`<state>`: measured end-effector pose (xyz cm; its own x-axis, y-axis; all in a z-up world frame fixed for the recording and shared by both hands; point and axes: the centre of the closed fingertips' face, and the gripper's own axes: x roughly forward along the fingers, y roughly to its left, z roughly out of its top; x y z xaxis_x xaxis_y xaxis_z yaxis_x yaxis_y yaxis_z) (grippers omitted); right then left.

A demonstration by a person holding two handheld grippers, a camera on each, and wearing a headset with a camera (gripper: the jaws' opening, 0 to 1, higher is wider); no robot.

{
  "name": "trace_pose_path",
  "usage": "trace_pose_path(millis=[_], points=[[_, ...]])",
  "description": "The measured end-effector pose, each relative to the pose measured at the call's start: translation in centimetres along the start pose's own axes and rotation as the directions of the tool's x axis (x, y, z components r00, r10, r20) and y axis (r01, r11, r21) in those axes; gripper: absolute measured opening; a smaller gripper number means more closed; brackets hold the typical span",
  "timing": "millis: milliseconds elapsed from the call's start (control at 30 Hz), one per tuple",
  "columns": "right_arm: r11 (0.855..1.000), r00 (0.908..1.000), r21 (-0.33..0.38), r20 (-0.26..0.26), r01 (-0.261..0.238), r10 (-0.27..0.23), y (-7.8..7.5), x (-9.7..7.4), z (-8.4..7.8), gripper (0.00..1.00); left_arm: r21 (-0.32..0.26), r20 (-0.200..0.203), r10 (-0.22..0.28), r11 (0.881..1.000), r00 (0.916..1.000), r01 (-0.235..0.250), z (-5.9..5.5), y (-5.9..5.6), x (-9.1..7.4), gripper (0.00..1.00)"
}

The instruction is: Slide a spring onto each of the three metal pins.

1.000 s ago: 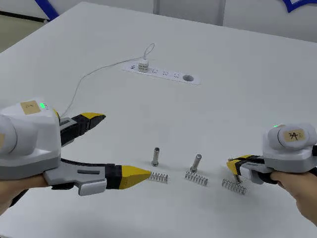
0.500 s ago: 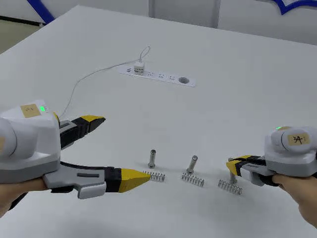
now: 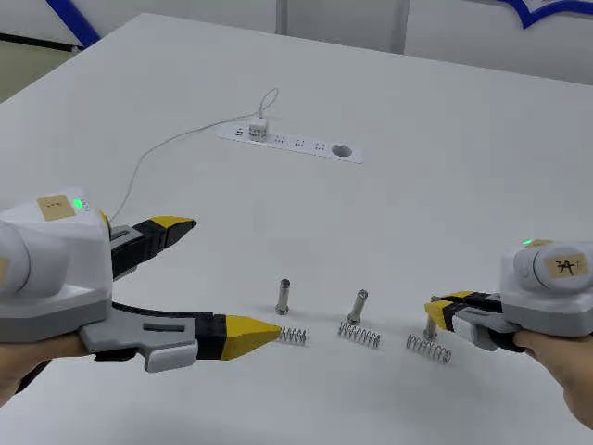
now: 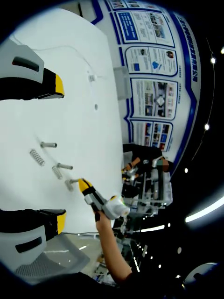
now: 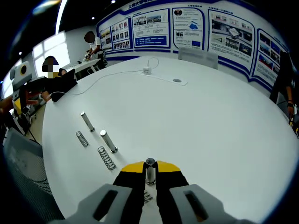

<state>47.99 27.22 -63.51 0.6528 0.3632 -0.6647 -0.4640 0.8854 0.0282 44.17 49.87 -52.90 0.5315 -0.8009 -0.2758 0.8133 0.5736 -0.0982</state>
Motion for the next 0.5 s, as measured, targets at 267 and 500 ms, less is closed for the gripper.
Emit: trace_pose_path(millis=[267,500], points=[[1.0,1.0,-0.005,0.01,0.002,-0.002,0.01,-0.2,-0.22,0.08,0.001,-0.001,-0.001,1.0,1.0,0.001,0.0,-0.14,0.02,1.0],[1.0,0.9996,-0.016,0.026,0.008,-0.007,-0.16,-0.34,-0.42,0.08,0.005,0.0,-0.005,1.0,1.0,0.005,0.13,-0.21,0.17,1.0]])
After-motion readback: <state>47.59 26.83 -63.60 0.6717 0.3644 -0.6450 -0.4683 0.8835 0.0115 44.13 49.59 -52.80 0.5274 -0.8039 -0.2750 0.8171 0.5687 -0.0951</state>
